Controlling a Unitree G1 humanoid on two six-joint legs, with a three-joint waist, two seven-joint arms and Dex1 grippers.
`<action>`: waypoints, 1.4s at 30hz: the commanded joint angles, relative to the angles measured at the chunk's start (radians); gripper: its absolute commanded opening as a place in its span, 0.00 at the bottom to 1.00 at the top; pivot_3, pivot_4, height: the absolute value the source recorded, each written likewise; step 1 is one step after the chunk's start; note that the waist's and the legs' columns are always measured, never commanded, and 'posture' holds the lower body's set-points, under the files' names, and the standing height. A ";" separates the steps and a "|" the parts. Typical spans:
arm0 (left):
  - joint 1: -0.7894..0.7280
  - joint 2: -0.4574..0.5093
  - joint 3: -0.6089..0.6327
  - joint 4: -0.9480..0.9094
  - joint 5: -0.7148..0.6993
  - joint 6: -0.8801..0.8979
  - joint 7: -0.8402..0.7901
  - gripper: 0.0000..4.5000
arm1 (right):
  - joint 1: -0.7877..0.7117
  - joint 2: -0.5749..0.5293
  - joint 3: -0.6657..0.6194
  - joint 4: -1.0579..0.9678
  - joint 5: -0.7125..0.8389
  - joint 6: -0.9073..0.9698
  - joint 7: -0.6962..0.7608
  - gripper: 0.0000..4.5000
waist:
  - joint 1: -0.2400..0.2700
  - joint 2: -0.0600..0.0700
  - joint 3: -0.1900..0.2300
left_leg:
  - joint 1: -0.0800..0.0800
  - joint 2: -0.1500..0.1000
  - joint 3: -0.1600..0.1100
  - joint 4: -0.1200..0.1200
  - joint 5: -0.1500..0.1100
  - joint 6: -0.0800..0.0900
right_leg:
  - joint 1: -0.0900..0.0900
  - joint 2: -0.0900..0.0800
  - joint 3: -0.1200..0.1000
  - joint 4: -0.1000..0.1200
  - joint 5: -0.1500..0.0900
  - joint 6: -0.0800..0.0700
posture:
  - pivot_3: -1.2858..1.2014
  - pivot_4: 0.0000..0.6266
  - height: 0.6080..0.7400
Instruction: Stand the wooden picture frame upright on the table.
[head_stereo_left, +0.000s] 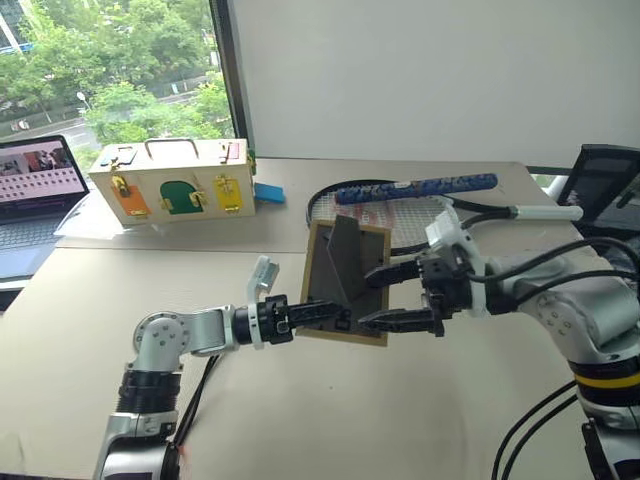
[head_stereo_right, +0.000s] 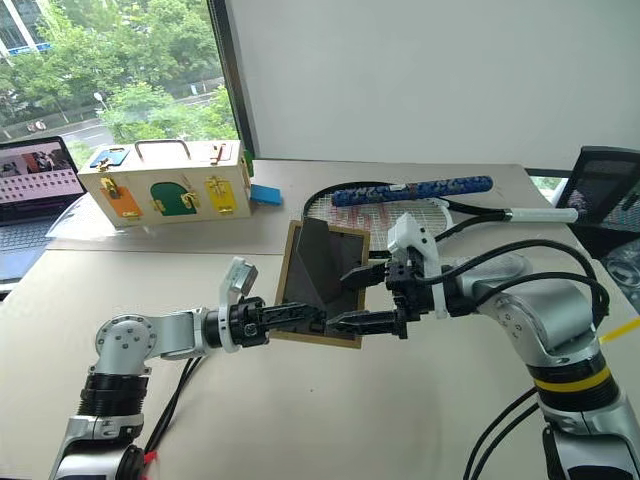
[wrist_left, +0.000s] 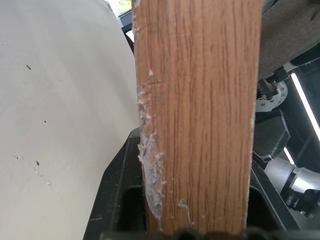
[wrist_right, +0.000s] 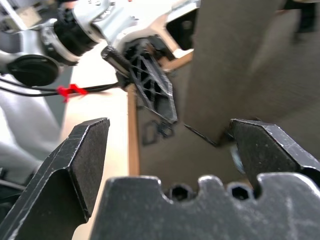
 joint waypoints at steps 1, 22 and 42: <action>-0.049 -0.005 0.041 0.090 -0.136 0.078 0.070 0.25 | 0.040 -0.086 -0.055 0.060 -0.183 -0.247 -0.008 1.00 | 0.002 0.000 0.000 | 0.000 0.000 0.000 0.000 0.000 0.000 | 0.000 0.000 0.000 0.000 -0.001 0.003 | 0.52 0.24 0.86; -0.124 0.007 -0.012 0.225 -0.409 0.086 0.298 0.25 | 0.076 0.070 0.079 0.461 -1.222 -1.606 -0.763 1.00 | -0.004 0.000 0.000 | 0.001 0.000 0.000 -0.001 0.006 -0.010 | 0.000 0.000 0.001 0.002 0.002 -0.003 | 0.52 0.24 0.86; -0.059 0.097 -0.036 0.043 -0.364 0.009 0.240 0.55 | -0.014 0.084 0.145 0.561 -1.230 -1.690 -0.841 0.34 | -0.003 0.000 0.000 | 0.002 0.000 0.000 -0.001 0.007 -0.011 | 0.001 0.000 0.001 0.002 0.002 -0.004 | 0.52 0.24 0.86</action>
